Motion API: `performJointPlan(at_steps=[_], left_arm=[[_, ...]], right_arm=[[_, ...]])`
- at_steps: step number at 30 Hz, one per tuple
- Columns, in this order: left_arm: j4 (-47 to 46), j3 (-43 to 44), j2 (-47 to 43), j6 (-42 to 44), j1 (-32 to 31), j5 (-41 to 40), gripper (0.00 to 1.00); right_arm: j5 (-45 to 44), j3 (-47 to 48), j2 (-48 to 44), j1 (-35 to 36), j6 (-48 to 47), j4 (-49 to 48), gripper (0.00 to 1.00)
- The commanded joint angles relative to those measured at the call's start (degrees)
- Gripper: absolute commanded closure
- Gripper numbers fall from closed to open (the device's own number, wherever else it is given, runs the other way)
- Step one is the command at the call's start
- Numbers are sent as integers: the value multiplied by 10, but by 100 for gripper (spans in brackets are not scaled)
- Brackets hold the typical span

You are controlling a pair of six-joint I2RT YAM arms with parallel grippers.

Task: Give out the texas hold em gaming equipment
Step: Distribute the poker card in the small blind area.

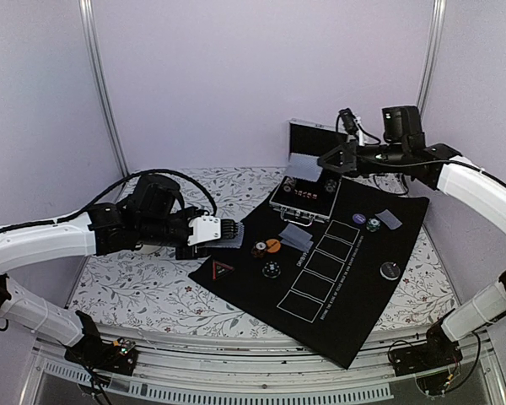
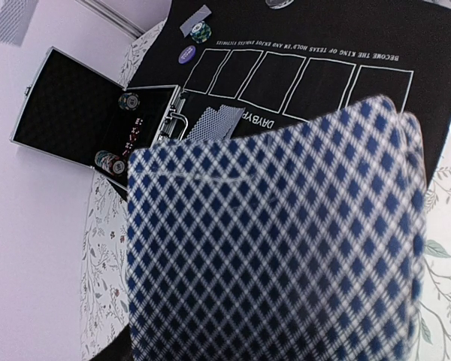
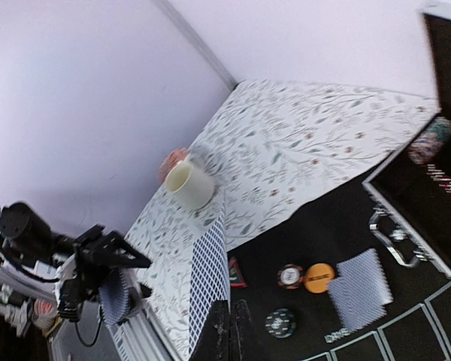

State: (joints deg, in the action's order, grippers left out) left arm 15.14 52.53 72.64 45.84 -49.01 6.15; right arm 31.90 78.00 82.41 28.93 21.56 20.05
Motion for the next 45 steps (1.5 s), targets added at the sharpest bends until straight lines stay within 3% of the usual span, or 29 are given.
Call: performJointPlan(at_steps=[1, 4, 9, 15, 23, 41, 45], left_arm=[[-4, -2, -15, 2, -9, 5, 51], [-4, -2, -15, 3, -8, 6, 51], [-4, -2, -14, 2, -8, 9, 51], [-3, -4, -14, 4, -8, 5, 51], [-4, -7, -8, 7, -8, 4, 51], [-3, -9, -7, 8, -8, 1, 51], [-3, -9, -8, 8, -9, 0, 51]], right_arm=[[7, -57, -38, -136, -18, 7, 98], [-10, -111, -38, -236, -32, -12, 98], [-46, -190, -7, -376, -30, -131, 98], [-19, -197, 114, -462, -41, -215, 98], [8, -178, 232, -477, -54, -253, 98], [20, -150, 315, -478, -70, -256, 97], [-7, -147, 304, -478, -70, -236, 82]])
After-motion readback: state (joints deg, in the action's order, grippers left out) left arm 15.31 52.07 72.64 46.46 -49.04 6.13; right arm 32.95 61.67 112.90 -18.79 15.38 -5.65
